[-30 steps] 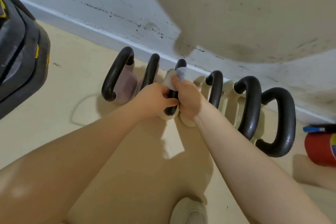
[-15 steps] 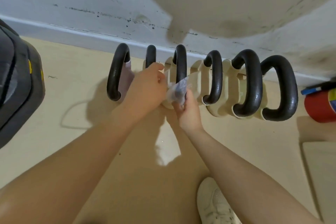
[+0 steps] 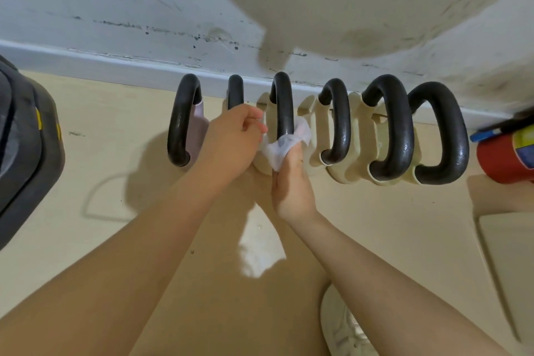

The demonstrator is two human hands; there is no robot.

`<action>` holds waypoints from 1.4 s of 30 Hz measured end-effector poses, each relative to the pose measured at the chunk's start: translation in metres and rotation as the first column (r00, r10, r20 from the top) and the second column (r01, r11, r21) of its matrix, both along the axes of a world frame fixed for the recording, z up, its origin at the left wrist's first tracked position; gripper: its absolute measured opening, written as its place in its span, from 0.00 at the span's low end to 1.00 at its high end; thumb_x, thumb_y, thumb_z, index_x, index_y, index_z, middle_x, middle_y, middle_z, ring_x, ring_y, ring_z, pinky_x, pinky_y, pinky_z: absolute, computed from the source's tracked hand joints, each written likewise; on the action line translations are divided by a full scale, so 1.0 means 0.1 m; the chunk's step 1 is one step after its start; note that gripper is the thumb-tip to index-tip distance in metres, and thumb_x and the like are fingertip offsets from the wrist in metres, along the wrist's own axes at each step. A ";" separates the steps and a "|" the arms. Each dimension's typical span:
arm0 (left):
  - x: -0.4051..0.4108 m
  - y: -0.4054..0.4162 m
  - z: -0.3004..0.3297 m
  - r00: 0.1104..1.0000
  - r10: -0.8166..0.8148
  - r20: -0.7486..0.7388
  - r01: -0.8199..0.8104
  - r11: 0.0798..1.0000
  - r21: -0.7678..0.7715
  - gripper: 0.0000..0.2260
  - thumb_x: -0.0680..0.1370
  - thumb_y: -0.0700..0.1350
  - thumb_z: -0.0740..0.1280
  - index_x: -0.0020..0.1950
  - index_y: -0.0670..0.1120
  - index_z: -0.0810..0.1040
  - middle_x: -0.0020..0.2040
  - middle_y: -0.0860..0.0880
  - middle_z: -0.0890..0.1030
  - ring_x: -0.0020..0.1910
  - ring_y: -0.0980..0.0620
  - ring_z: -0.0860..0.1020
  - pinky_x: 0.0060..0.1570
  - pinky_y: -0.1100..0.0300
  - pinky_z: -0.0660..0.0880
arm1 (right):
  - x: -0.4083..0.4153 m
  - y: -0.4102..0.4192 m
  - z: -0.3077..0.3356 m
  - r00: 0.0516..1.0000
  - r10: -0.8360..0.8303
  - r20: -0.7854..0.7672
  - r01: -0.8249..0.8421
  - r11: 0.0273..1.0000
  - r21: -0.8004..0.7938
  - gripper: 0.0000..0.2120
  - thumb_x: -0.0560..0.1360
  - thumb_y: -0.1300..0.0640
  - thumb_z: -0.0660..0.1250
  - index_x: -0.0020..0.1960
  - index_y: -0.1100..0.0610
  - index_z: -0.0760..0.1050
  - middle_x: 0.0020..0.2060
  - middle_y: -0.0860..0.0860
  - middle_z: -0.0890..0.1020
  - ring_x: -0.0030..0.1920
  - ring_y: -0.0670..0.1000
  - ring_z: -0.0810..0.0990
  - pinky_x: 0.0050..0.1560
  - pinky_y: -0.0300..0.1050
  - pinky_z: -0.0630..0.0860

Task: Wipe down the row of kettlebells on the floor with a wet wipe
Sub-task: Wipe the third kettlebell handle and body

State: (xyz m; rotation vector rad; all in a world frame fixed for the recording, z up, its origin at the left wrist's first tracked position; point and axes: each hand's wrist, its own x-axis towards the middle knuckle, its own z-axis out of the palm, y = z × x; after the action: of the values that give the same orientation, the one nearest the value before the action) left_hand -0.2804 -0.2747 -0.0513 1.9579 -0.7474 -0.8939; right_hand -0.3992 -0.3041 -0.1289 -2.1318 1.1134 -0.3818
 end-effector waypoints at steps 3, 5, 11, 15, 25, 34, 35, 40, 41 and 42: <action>-0.07 -0.02 -0.08 0.999 -0.036 -0.009 0.037 0.998 0.056 0.10 0.78 0.43 0.57 0.55 0.50 0.76 0.47 0.51 0.80 0.48 0.52 0.78 0.51 0.61 0.74 | -0.05 0.01 -0.03 0.997 0.077 -0.018 -0.076 0.995 0.070 0.20 0.71 0.54 0.54 0.61 0.59 0.63 0.62 0.62 0.68 0.59 0.64 0.71 0.55 0.61 0.74; -0.13 0.00 -0.15 0.992 -0.123 0.041 0.117 0.985 0.130 0.10 0.78 0.45 0.58 0.55 0.49 0.77 0.45 0.51 0.80 0.45 0.52 0.78 0.46 0.64 0.74 | 0.02 -0.10 0.00 0.996 0.088 0.019 -0.089 0.991 0.103 0.22 0.69 0.50 0.61 0.61 0.55 0.63 0.63 0.64 0.69 0.61 0.65 0.71 0.58 0.63 0.73; -0.19 0.00 -0.17 0.998 -0.061 -0.032 0.064 0.995 0.077 0.11 0.78 0.42 0.59 0.58 0.47 0.77 0.47 0.51 0.80 0.46 0.53 0.77 0.48 0.63 0.72 | -0.03 -0.14 0.23 0.960 0.082 0.267 -0.154 0.954 0.258 0.09 0.71 0.48 0.60 0.50 0.37 0.70 0.49 0.57 0.74 0.51 0.52 0.75 0.53 0.62 0.75; -0.23 -0.06 -0.18 0.975 0.090 -0.203 -0.100 0.994 -0.037 0.11 0.79 0.43 0.57 0.55 0.49 0.77 0.51 0.48 0.82 0.53 0.51 0.79 0.59 0.53 0.74 | 0.13 -0.39 0.20 0.972 0.005 0.236 -0.028 0.995 0.095 0.15 0.75 0.50 0.52 0.49 0.63 0.67 0.38 0.49 0.70 0.37 0.42 0.70 0.40 0.37 0.70; -0.21 -0.07 -0.11 0.953 0.233 -0.194 -0.250 0.966 -0.068 0.13 0.77 0.37 0.59 0.59 0.48 0.76 0.52 0.54 0.78 0.50 0.59 0.75 0.53 0.68 0.71 | 0.36 -0.72 0.24 0.993 0.111 0.027 -0.114 0.985 0.131 0.14 0.79 0.58 0.52 0.61 0.64 0.68 0.62 0.63 0.69 0.63 0.57 0.68 0.65 0.48 0.65; -0.07 0.19 -0.08 0.946 0.167 -0.279 -0.198 0.976 -0.087 0.11 0.77 0.33 0.58 0.54 0.45 0.76 0.43 0.52 0.79 0.35 0.63 0.78 0.34 0.76 0.72 | 0.09 -1.09 0.59 0.336 0.529 -0.780 -0.940 0.130 -0.316 0.15 0.76 0.49 0.57 0.43 0.57 0.78 0.40 0.54 0.80 0.51 0.58 0.78 0.74 0.59 0.55; -0.08 0.21 -0.08 0.946 0.165 -0.280 -0.193 0.978 -0.074 0.12 0.77 0.33 0.58 0.55 0.43 0.76 0.43 0.51 0.79 0.36 0.61 0.78 0.34 0.76 0.72 | 0.13 -1.15 0.61 0.336 0.484 -0.808 -0.940 0.120 -0.319 0.17 0.75 0.47 0.57 0.42 0.58 0.78 0.39 0.54 0.80 0.49 0.58 0.78 0.74 0.60 0.54; -0.07 0.29 -0.10 0.957 0.194 -0.217 -0.203 0.979 -0.021 0.10 0.77 0.35 0.59 0.53 0.44 0.77 0.42 0.51 0.81 0.45 0.51 0.79 0.50 0.63 0.75 | 0.17 -0.86 0.34 0.190 0.337 -0.922 -0.977 -0.028 -0.211 0.11 0.72 0.53 0.60 0.43 0.54 0.81 0.39 0.49 0.83 0.47 0.56 0.80 0.70 0.56 0.63; -0.06 0.29 -0.11 0.957 0.205 -0.203 -0.211 0.977 -0.007 0.10 0.77 0.35 0.59 0.52 0.45 0.77 0.42 0.52 0.81 0.45 0.51 0.80 0.52 0.59 0.74 | 0.17 -0.83 0.31 0.179 0.362 -0.915 -0.976 -0.052 -0.211 0.10 0.71 0.54 0.61 0.43 0.52 0.82 0.39 0.47 0.84 0.48 0.54 0.81 0.69 0.54 0.67; -0.05 0.30 -0.12 0.959 0.209 -0.190 -0.212 0.977 0.002 0.10 0.77 0.36 0.59 0.51 0.47 0.77 0.43 0.52 0.81 0.44 0.51 0.80 0.53 0.57 0.75 | 0.19 -0.86 0.32 0.218 0.402 -0.889 -0.962 -0.062 -0.264 0.12 0.72 0.55 0.59 0.41 0.51 0.82 0.38 0.46 0.84 0.47 0.53 0.81 0.68 0.52 0.69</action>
State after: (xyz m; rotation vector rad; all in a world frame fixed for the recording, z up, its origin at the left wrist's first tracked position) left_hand -0.2857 -0.2448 -0.0628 1.8645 -0.4269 -0.9234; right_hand -0.3802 -0.3904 -0.0967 -3.5070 -0.5743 0.5053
